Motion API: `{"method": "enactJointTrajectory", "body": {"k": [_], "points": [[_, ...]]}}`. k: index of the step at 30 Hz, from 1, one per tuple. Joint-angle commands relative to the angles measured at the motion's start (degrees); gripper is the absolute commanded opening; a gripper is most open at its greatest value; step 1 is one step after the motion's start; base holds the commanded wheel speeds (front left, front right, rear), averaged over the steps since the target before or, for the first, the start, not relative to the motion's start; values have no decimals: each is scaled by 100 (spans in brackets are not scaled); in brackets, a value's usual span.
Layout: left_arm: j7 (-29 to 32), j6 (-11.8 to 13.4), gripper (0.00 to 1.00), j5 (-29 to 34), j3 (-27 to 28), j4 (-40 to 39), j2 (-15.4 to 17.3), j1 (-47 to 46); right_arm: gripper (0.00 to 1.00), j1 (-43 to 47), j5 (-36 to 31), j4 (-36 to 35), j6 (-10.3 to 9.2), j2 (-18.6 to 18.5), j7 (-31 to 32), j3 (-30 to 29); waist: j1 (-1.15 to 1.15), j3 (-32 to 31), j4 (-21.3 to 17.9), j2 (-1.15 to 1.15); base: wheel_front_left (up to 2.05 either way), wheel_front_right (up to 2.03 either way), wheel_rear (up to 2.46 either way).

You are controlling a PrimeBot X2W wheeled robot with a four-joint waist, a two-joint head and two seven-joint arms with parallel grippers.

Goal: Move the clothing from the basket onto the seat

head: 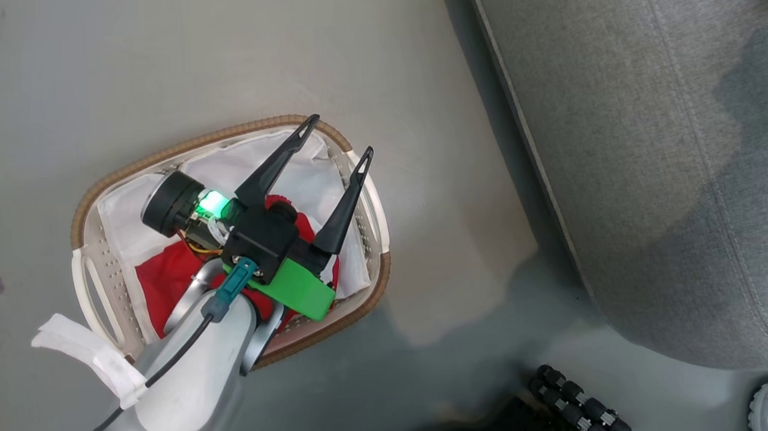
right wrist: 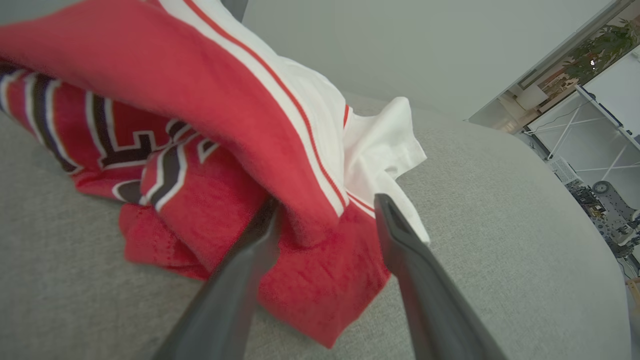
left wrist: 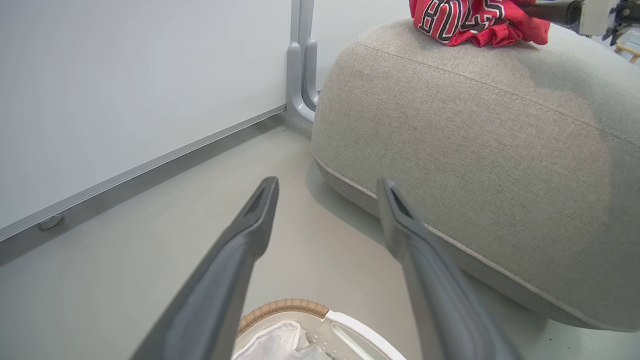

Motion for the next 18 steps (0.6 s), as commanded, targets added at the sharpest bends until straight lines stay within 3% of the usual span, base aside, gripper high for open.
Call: {"method": "enactJointTrajectory", "body": {"k": [1,10,15,18], "points": [[1,-13,100,-35,30,9,-21,82,100,173,73,-92,-8,5,-25,39,-1,-163,-21,0,0,0,0],[1,-14,100,-162,256,141,-310,362,100,911,299,-533,-8,-54,-26,469,-1,-1063,227,0,0,0,0],[1,5,100,-249,637,172,-491,625,100,942,462,-618,-8,-17,-27,720,-1,-1677,461,0,0,0,0],[1,47,100,-325,1007,196,-565,874,100,890,617,-666,-8,188,-26,853,-1,-2041,561,0,0,0,0]]}}
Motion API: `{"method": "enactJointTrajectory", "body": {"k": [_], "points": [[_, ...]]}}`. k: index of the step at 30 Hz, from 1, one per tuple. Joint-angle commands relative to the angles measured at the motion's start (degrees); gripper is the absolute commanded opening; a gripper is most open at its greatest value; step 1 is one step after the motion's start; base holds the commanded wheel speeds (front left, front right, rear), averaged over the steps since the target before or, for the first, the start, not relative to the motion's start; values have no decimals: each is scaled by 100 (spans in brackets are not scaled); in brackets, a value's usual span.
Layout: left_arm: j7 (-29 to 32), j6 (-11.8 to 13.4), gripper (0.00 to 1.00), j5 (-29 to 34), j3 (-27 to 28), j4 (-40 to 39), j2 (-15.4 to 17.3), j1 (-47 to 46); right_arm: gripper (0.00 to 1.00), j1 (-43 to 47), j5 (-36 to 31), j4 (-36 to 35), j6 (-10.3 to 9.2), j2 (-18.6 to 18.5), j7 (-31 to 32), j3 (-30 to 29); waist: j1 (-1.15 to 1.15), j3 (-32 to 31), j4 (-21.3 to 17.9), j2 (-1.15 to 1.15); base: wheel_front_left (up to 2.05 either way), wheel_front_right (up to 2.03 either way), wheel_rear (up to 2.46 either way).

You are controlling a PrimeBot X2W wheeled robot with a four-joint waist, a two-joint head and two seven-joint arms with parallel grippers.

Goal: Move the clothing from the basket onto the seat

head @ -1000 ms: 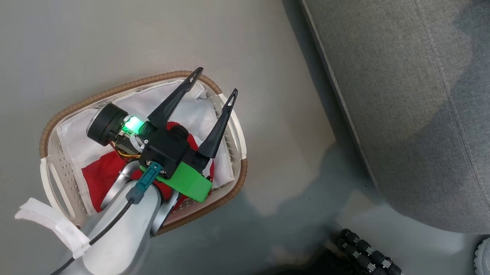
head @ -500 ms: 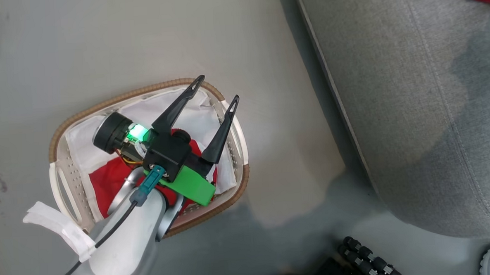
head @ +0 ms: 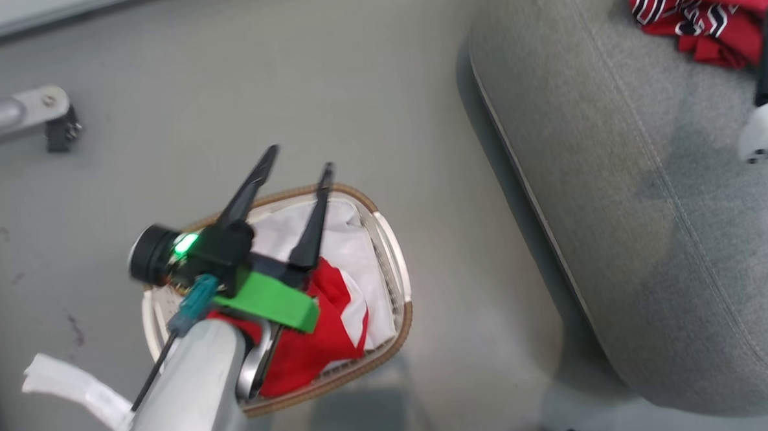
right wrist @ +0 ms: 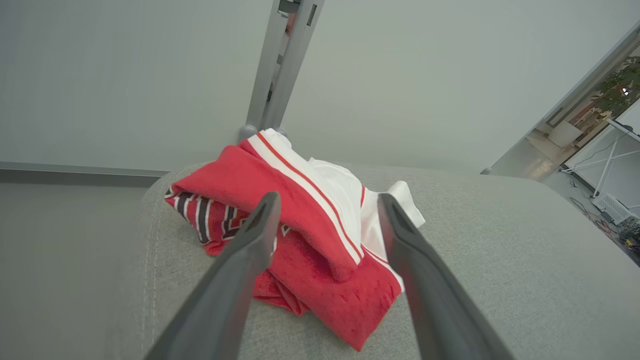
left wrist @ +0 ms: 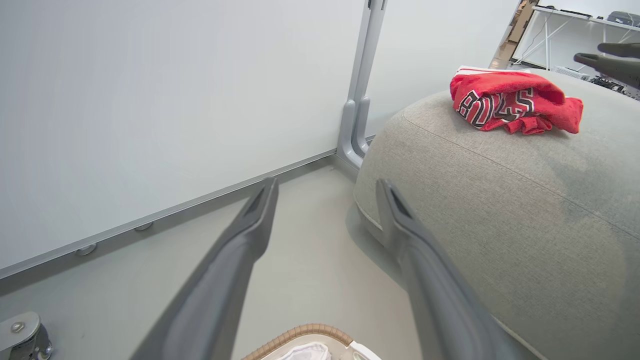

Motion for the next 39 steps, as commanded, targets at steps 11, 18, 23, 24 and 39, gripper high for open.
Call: {"method": "enactJointTrajectory", "body": {"k": [11,18,23,24,39], "points": [[2,126,100,-66,1539,81,-291,1211,100,963,638,-420,-8,967,-23,640,0,-1545,805,0,0,0,0],[2,128,100,-78,2300,66,-490,1793,100,1794,1175,-880,-8,1107,-21,982,0,-1863,1020,0,0,0,0],[2,60,100,-9,2540,82,-553,2136,100,2394,1664,-1112,-8,1100,-21,1229,0,-2099,1141,0,0,0,0],[2,54,100,-12,2563,75,-562,2189,100,2497,1693,-1155,-8,1103,-21,1251,0,-2137,1159,0,0,0,0],[2,84,100,-215,2609,-25,-589,2746,100,3592,2133,-1593,-7,1106,-21,1631,0,-2470,1159,0,0,0,0]]}}
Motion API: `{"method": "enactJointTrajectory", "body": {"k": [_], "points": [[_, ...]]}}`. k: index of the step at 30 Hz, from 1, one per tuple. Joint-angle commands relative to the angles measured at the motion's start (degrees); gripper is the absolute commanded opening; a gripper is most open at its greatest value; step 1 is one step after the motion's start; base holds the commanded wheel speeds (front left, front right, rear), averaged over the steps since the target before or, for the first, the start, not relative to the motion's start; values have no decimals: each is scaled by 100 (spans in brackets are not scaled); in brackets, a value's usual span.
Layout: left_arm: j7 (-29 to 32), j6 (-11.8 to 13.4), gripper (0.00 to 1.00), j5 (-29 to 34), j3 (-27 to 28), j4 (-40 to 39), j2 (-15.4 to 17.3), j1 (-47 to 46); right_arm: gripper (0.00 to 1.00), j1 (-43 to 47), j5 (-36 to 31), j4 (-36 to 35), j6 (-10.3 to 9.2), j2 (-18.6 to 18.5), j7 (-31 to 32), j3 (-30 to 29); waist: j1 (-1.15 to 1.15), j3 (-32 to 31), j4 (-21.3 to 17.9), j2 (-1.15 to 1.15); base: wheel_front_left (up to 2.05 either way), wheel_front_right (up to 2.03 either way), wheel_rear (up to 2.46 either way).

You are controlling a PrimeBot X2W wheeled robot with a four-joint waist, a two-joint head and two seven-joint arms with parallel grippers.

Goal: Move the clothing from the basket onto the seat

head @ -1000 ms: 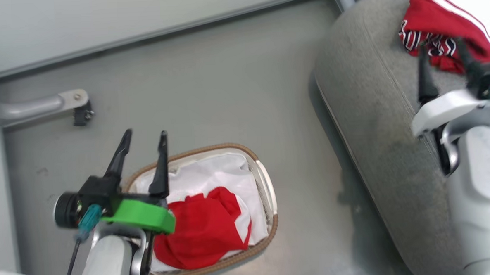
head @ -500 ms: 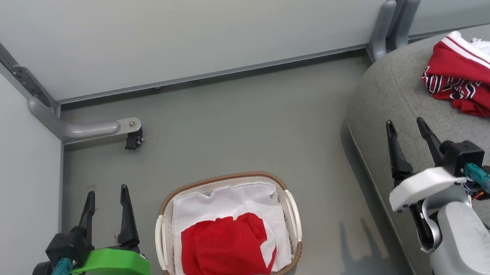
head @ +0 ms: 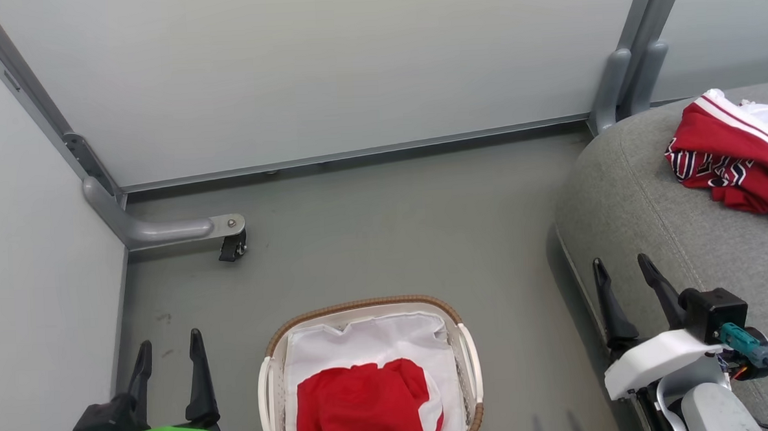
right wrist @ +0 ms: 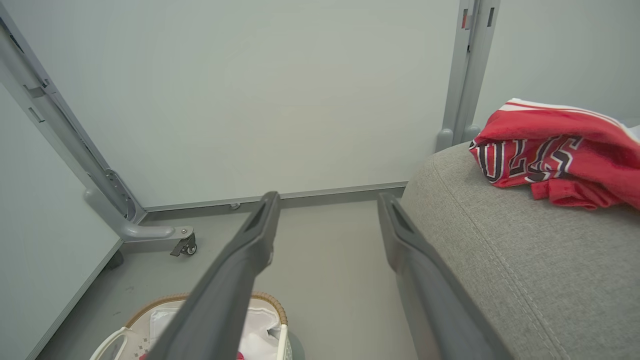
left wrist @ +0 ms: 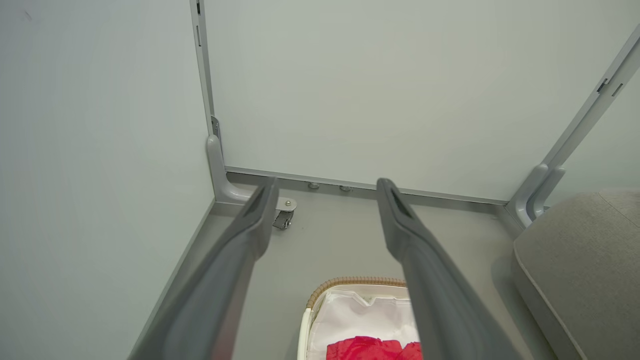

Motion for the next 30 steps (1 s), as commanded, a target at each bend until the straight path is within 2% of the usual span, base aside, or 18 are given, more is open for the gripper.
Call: {"method": "enactJointTrajectory", "body": {"k": [1,30], "points": [[3,39,100,-14,6,-17,3,82,100,93,13,-19,-8,-23,-13,24,0,-14,-23,0,0,0,0],[3,-2,100,107,-26,54,4,-84,100,2,45,48,-7,-23,-14,56,0,39,22,0,0,0,0]]}}
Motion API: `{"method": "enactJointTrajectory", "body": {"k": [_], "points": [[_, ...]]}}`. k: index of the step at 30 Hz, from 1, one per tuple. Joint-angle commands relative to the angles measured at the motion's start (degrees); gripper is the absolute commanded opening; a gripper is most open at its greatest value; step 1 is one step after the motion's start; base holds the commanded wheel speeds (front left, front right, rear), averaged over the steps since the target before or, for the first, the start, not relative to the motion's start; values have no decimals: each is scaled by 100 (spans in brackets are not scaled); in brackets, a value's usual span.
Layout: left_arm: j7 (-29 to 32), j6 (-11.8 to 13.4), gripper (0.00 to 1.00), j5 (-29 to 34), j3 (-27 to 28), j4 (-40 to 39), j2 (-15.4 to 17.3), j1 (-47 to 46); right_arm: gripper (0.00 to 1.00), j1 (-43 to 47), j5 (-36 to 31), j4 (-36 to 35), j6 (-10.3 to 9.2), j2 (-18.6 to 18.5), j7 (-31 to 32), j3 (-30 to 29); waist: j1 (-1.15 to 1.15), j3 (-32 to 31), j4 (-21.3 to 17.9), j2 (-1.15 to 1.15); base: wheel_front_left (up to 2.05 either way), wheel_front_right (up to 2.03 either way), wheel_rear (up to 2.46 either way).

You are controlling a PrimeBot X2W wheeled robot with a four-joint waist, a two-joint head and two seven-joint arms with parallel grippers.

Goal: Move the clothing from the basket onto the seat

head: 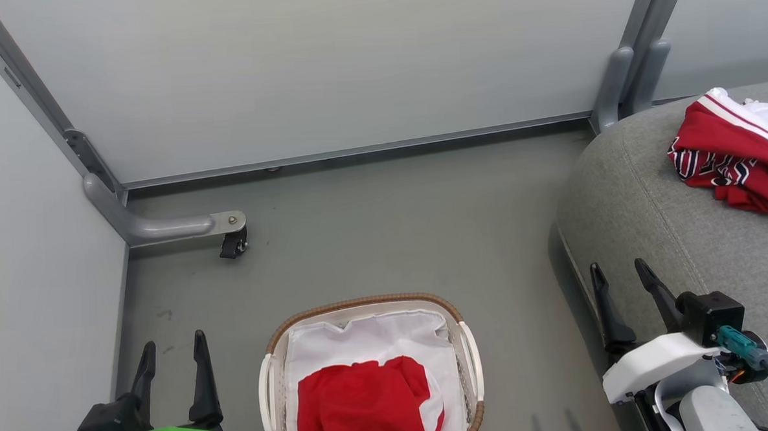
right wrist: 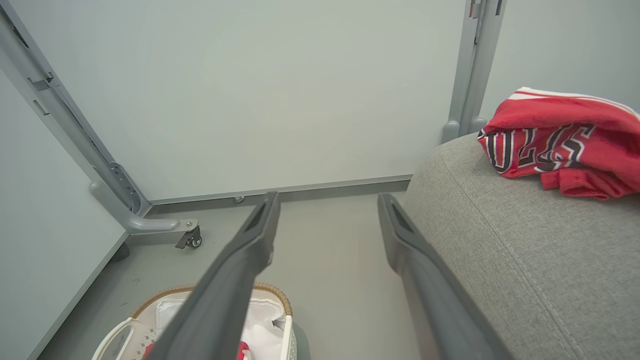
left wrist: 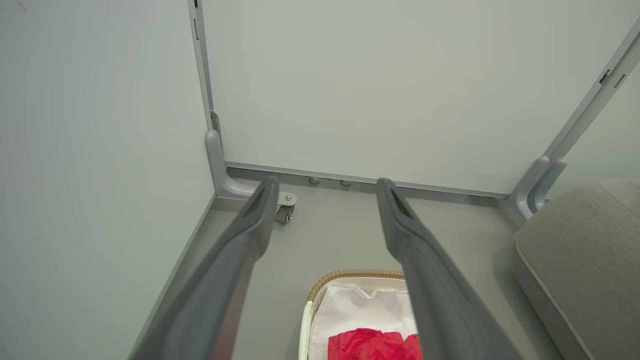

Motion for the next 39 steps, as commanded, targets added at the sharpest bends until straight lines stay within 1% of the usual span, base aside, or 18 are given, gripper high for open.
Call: {"method": "enactJointTrajectory", "body": {"k": [1,7,13,17,23,27,29,34,37,39], "points": [[3,-4,100,45,12,-2,8,-103,100,-46,10,-8,-8,-24,-14,5,0,23,-4,0,0,0,0],[3,-27,100,135,-64,16,8,-241,100,-159,-30,-77,-7,-24,-14,-25,0,198,-27,0,0,0,0],[3,-57,100,313,-259,118,8,-653,100,-365,-64,-173,-8,-25,-14,-90,0,498,-92,0,0,0,0],[3,-86,100,445,-550,307,8,-1126,100,-550,-130,-279,-8,-24,-14,-179,0,873,-161,0,0,0,0],[3,-104,100,673,-1104,918,25,-2069,100,-978,-180,-436,-7,-22,-14,-257,0,1687,-371,0,0,0,0],[3,-103,100,709,-1677,1472,156,-2676,100,-1291,-169,-543,-8,-22,-14,-200,0,2280,-591,0,0,0,0],[3,-103,100,575,-1963,1833,201,-2942,100,-1429,-111,-581,-7,-20,-14,-151,0,2548,-716,0,0,0,0],[37,-104,100,248,-2922,2800,410,-3610,100,-1715,25,-652,-8,-20,-14,31,0,3149,-1006,0,0,0,0],[171,-105,100,66,-3498,3253,532,-3914,100,-1848,126,-698,-7,-20,-14,133,0,3448,-1154,0,0,0,0],[342,-104,100,-79,-3980,3540,611,-4098,100,-1931,217,-731,-7,-17,-14,218,0,3651,-1263,0,0,0,0]]}}
